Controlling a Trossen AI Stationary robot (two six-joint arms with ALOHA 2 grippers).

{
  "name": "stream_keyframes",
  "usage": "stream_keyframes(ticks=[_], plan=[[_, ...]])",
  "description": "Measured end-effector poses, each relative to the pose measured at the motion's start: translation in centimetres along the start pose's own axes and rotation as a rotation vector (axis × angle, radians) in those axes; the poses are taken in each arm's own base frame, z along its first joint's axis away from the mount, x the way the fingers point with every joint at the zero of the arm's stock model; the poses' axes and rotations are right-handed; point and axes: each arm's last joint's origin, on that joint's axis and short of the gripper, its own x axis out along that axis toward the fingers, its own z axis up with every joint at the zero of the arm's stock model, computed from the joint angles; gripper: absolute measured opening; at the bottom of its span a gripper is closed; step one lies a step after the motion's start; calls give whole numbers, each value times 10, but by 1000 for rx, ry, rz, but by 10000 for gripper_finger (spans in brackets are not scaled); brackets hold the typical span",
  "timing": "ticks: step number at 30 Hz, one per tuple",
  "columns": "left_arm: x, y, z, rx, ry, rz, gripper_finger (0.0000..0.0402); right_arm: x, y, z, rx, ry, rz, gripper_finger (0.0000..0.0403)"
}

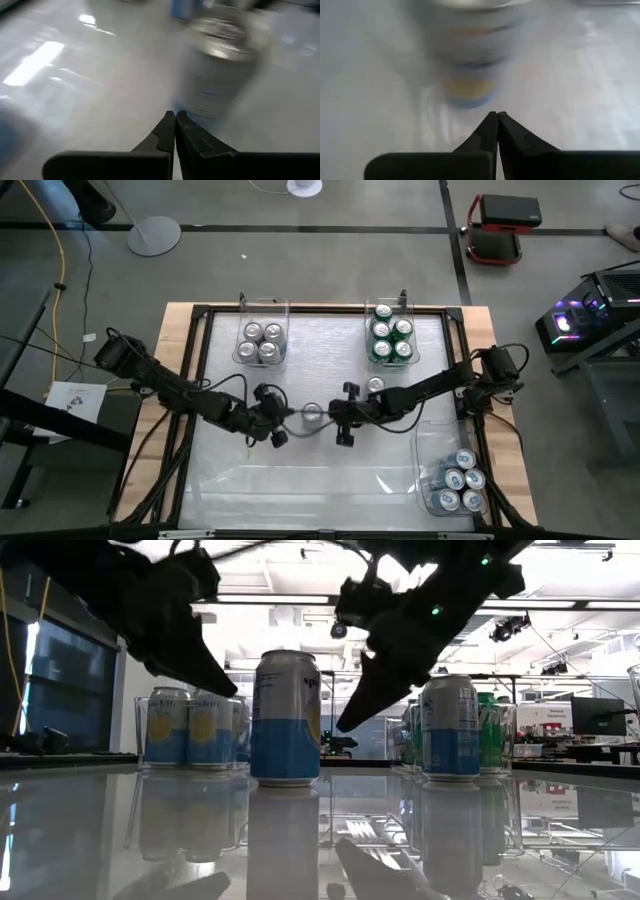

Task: Sort soda cans
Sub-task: Put the blue-white soda can into the top left transparent bin

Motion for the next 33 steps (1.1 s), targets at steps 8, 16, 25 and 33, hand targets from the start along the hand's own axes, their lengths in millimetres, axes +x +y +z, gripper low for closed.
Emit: stream_keyframes(ticks=[8, 16, 25, 33], plan=[[9, -18, 3, 32, 39, -334, 0, 6, -31, 18, 49, -128, -56, 0], [27, -12, 1, -6, 6, -195, 0, 6, -31, 23, 18, -155, 60, 0], [21, -2, 0, 28, 35, -93, 0, 2, -11, 13, 25, -87, 109, 0], [-4, 12, 11, 30, 11, -17, 0, -5, 9, 7, -17, -63, 115, 0]])
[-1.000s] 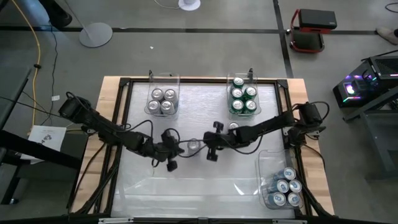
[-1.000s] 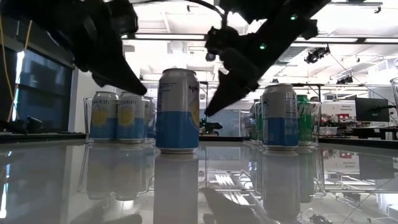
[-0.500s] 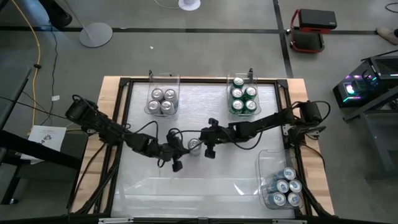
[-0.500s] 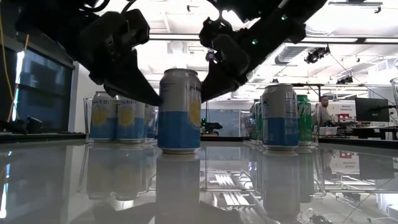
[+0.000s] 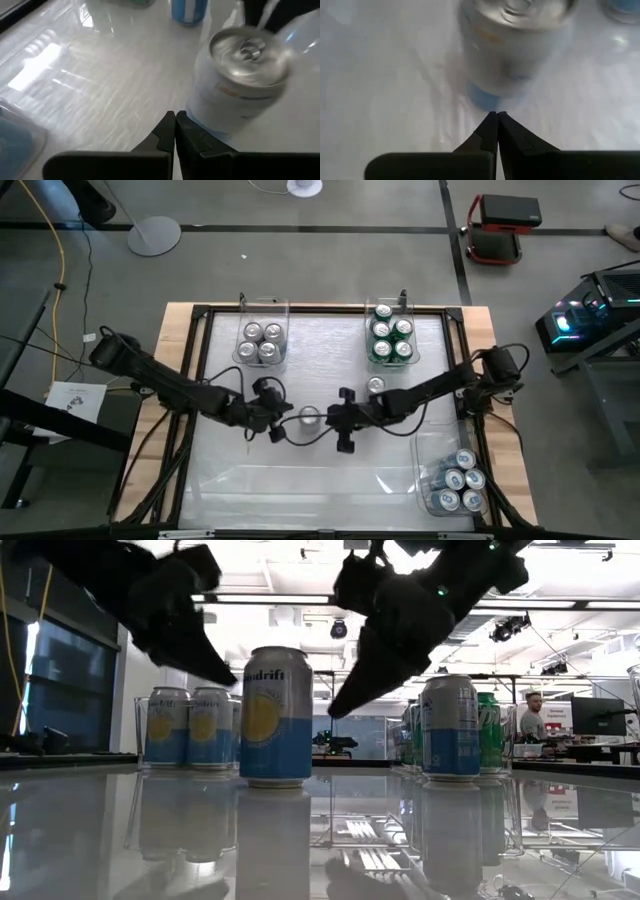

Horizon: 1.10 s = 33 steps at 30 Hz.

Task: Sort soda cans
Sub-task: Put the blue-white soda can into the top left transparent bin

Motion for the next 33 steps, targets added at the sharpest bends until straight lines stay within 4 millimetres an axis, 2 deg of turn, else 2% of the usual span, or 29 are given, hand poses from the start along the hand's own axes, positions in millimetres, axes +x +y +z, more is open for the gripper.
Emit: stream_keyframes(ticks=[6, 11, 15, 20, 22, 28, 33], plan=[[-21, -2, 6, 106, -43, -62, 0, -16, 4, -5, 25, 50, -158, 0], [-20, -1, 17, 222, -53, -182, 24, -22, 11, -11, 34, 89, -180, 0], [-17, 3, 44, 261, -60, -295, 85, -25, 18, -18, 57, 133, -184, 0], [-20, 7, 79, 383, -64, -381, 186, -28, 28, -24, 69, 142, -208, 0], [-16, 10, 87, 399, -37, -401, 226, -30, 32, -27, 71, 157, -210, 0], [9, 8, 85, 458, 45, -428, 322, -44, 46, -38, 63, 230, -213, 0], [27, 4, 74, 510, 108, -406, 359, -61, 55, -39, 84, 186, -265, 0]])
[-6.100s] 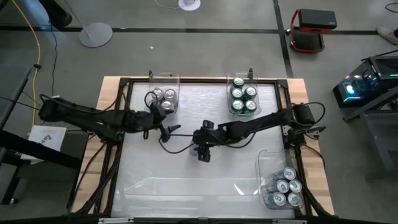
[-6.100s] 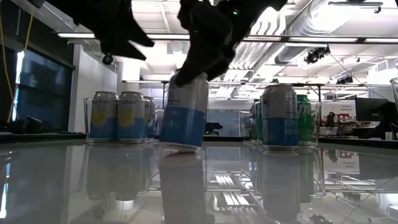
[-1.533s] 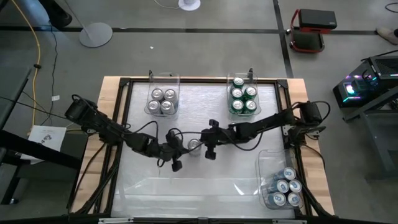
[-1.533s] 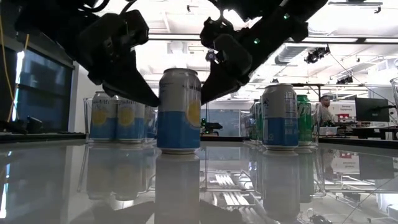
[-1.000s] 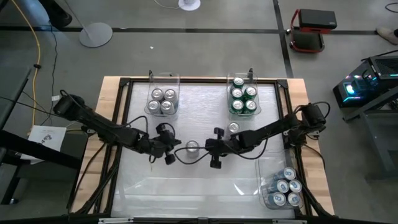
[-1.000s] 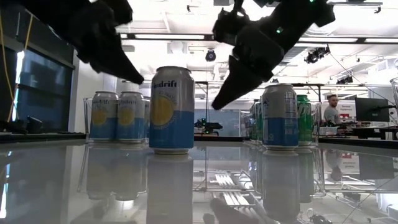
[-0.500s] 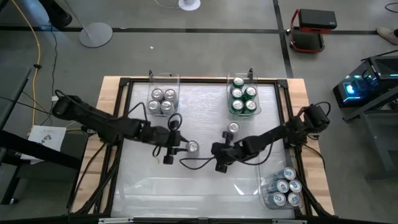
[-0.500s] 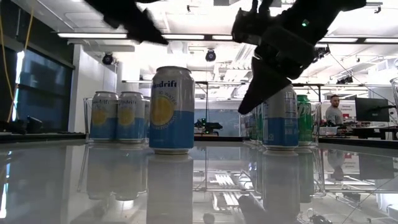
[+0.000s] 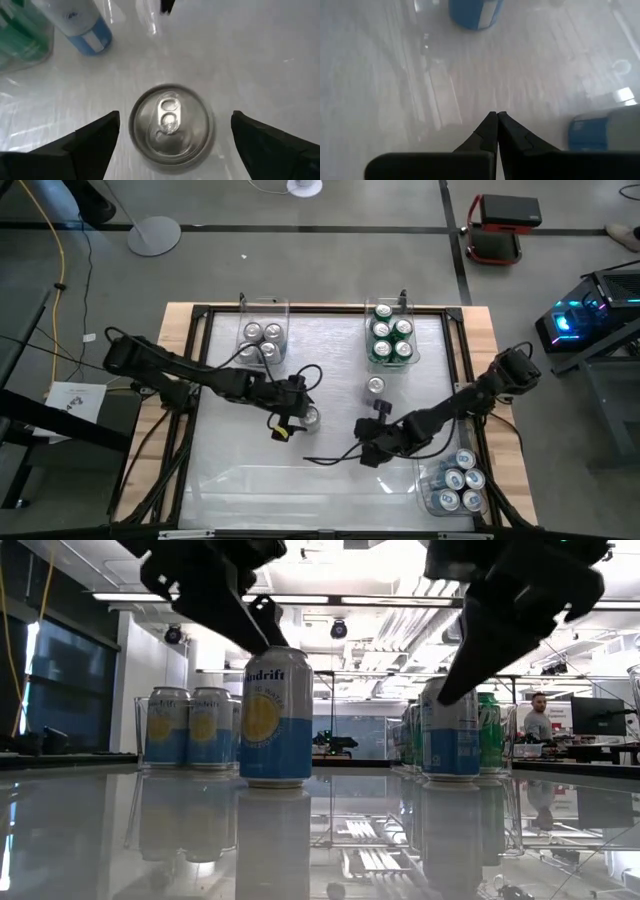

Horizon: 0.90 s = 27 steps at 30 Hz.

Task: Sort soda cans
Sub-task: Put the blue-white soda can into the top left transparent bin

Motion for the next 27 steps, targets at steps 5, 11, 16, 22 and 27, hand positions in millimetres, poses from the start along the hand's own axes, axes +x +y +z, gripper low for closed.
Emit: stream_keyframes(ticks=[5, 11, 16, 22, 27], plan=[[12, 0, -5, 4, 41, 32, 362, -11, 2, 1, -2, -63, -30, 0], [21, -1, -6, -11, 41, 7, 362, -11, 1, 2, -4, -74, -31, 0], [25, -1, -7, -48, 47, 7, 343, -11, 1, 2, -4, -74, -31, 0], [25, 0, -5, -139, 24, 26, 283, -11, 1, 2, -5, -70, -33, 0], [14, 1, 1, -266, -28, 43, 283, -17, 7, -5, -34, -61, -24, 0]])
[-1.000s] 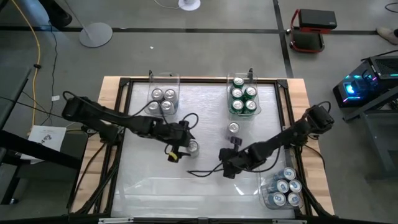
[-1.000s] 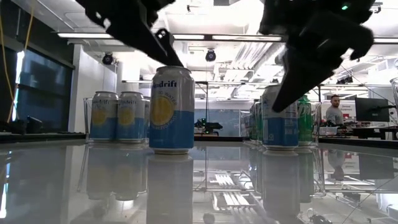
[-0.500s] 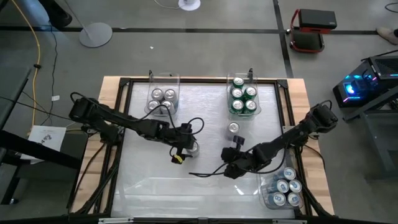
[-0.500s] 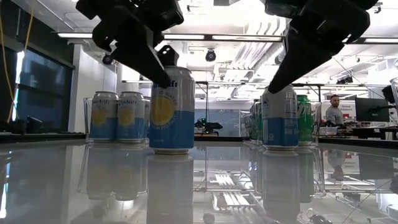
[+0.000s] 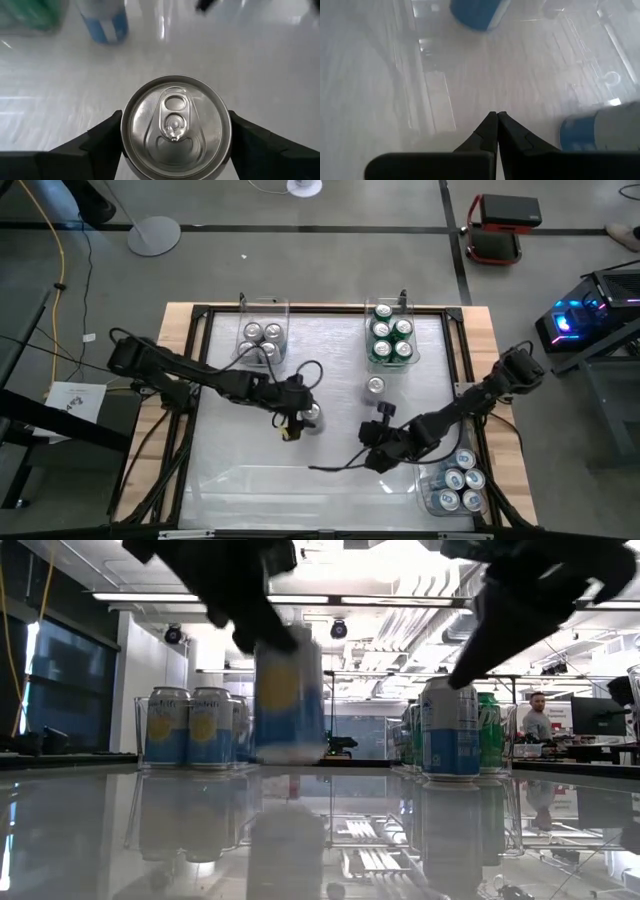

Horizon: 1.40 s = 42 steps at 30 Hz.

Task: Sort soda cans
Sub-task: Put the blue-white soda can into the top left transparent bin

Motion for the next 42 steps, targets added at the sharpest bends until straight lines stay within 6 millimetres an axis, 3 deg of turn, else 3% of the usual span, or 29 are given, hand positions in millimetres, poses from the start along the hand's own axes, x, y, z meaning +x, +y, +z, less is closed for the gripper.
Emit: stream_keyframes(ticks=[3, 7, 12, 17, 22, 28, 34, 42], plan=[[-24, 2, 11, -71, -94, 30, 283, -8, 0, -4, 7, -5, -27, 0], [-72, 20, 24, -111, -229, 150, 283, -19, -2, -7, 24, -50, -92, 0], [-135, 63, 40, -79, -312, 372, 283, -21, -5, -5, 5, -82, -130, 0], [-168, 120, 38, -87, -193, 565, 283, -16, -12, -1, 22, -60, -136, 0], [-184, 174, 11, -208, -62, 649, 283, -14, -14, 0, 30, -51, -134, 0], [-194, 221, -18, -303, 46, 693, 283, -14, -14, 0, 30, -51, -134, 0], [-176, 251, -37, -343, 140, 603, 283, -14, -14, 0, 27, -51, -134, 0], [-157, 276, -56, -370, 239, 575, 283, -14, -14, 0, 28, -52, -132, 0]])
